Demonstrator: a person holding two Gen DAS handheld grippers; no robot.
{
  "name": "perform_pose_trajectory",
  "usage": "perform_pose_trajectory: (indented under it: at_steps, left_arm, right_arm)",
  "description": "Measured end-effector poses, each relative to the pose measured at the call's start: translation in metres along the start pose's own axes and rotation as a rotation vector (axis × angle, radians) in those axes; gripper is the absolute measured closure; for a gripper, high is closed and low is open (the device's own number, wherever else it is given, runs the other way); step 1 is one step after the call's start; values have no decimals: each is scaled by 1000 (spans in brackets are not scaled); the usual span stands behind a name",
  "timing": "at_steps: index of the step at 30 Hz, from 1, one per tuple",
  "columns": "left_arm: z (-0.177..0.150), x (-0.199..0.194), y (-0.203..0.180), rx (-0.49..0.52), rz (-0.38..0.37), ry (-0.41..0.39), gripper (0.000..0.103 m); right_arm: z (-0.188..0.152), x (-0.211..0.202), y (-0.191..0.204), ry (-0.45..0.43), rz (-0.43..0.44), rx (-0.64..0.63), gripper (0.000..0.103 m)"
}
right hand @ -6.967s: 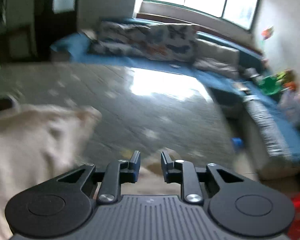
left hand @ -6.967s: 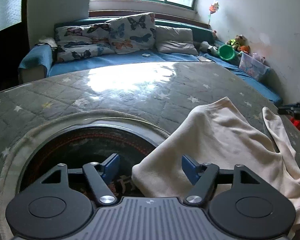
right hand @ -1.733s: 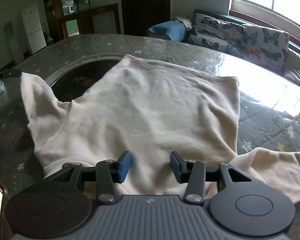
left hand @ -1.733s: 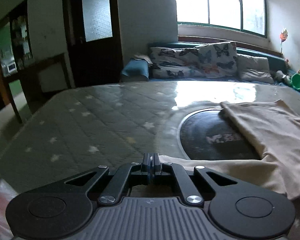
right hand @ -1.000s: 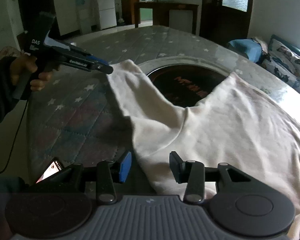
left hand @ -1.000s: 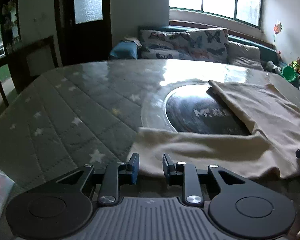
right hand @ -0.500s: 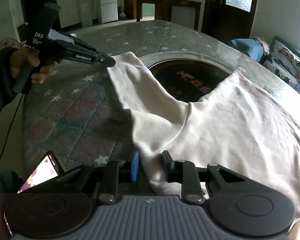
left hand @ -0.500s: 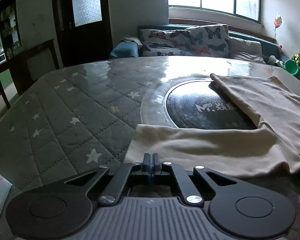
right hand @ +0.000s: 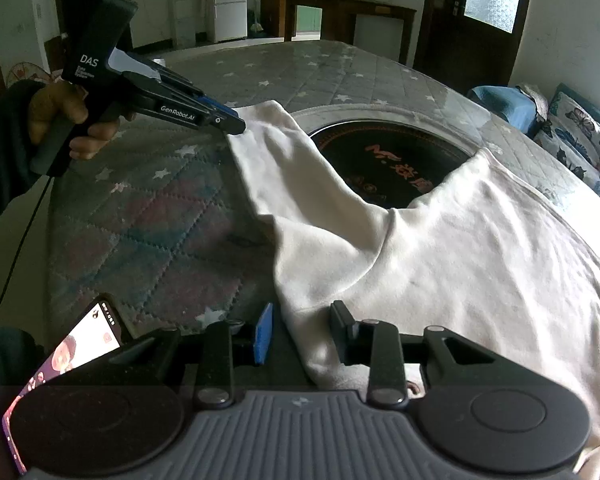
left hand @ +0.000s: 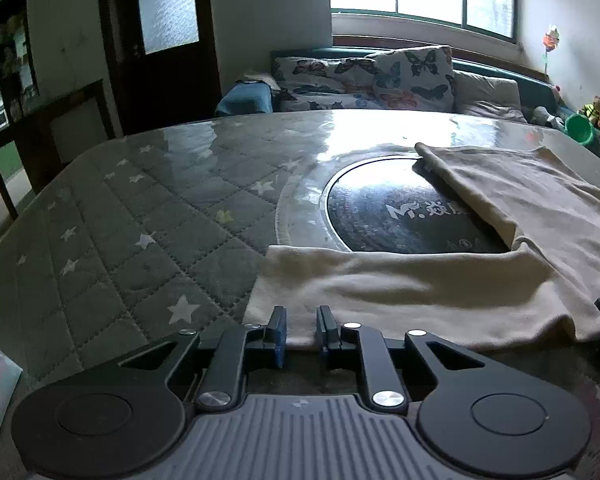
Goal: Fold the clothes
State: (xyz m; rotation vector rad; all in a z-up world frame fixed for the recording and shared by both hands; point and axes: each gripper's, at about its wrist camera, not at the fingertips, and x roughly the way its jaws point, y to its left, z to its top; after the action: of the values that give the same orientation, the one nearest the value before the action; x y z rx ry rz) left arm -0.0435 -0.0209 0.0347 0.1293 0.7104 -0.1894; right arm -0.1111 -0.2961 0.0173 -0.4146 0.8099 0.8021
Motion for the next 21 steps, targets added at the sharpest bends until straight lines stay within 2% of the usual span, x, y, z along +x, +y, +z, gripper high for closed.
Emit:
perform_pose_trajectory:
  at_steps: [2,3,6,10,14,17,21]
  left_arm:
    - [0,1,0,-2,-11,0,100]
    - [1,1,0,-2,-9,0,101]
    - [4,1,1,0,22,-13,103]
    - [12,-9,8,-7,37,-59,103]
    - [17,-13,15,-12,69,-80,103]
    - [14,-11,19,-25,60,-61,103]
    - [10,-12,19,-57,4,-40,100]
  right_arm:
    - [0,0,-1,0,-5,6,76]
    - [0,-1,-2,-1,-8,11,82]
    - [0,-4,-10,-8,16,57,91]
    - [-1,-8,-17,-17,34,89,93]
    - [-2,-7,-14,-15,41,66,93]
    - [-3,-5,-13,-10,43,55,93]
    - [-2,-6,-13,-8,43,53,93]
